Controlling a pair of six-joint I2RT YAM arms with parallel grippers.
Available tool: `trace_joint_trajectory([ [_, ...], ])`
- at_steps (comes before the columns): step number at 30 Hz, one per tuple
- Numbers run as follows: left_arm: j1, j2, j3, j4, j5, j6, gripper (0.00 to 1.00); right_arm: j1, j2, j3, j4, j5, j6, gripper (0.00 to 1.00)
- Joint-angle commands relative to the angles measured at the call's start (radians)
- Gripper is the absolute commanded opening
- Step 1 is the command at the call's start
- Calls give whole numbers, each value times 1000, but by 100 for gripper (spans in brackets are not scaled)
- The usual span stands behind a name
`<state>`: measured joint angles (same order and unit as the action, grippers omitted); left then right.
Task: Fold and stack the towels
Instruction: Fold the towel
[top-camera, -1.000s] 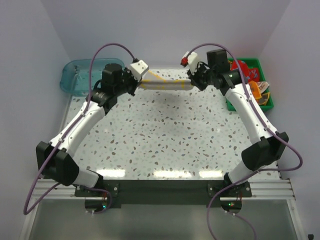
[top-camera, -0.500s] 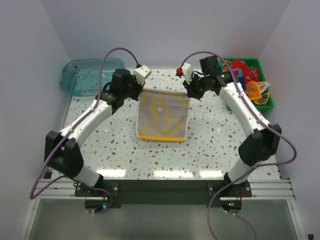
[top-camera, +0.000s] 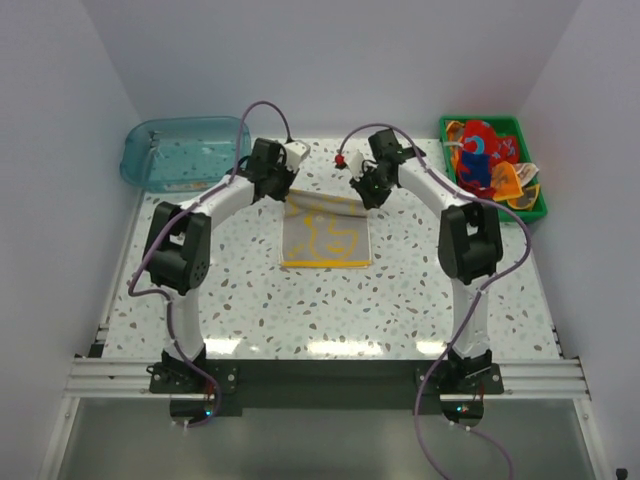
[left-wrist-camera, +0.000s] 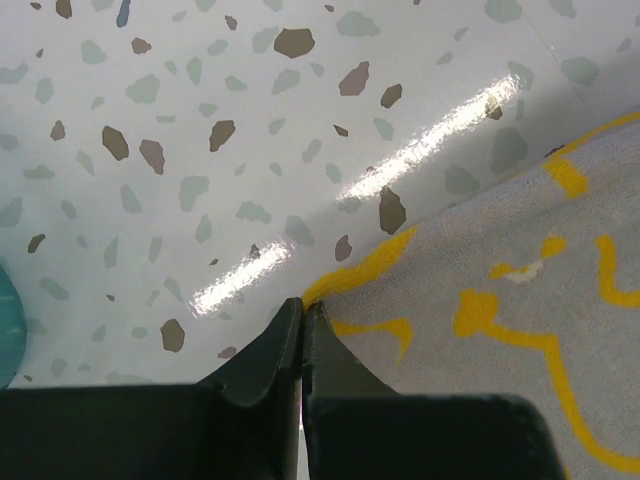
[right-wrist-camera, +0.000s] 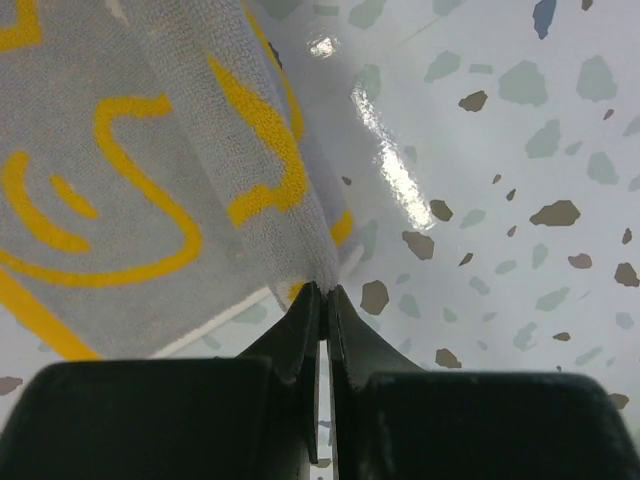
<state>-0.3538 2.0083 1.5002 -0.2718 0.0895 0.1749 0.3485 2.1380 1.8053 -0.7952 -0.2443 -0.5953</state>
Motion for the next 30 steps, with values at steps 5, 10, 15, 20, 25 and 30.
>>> trace_joint_trajectory([
  [5,27,-112,-69,45,1,-44,0,-14,-165,-105,45,80,3,0],
  [10,27,-190,-179,34,-16,-115,0,-13,-228,-193,68,111,25,0],
  [15,27,-258,-274,20,-24,-167,0,0,-274,-276,86,103,57,0],
  [20,26,-345,-372,23,-13,-204,0,21,-335,-348,83,120,84,0],
  [25,26,-390,-419,11,12,-222,0,58,-372,-391,74,140,129,0],
  [30,19,-408,-472,14,39,-248,0,84,-386,-442,91,163,166,0],
])
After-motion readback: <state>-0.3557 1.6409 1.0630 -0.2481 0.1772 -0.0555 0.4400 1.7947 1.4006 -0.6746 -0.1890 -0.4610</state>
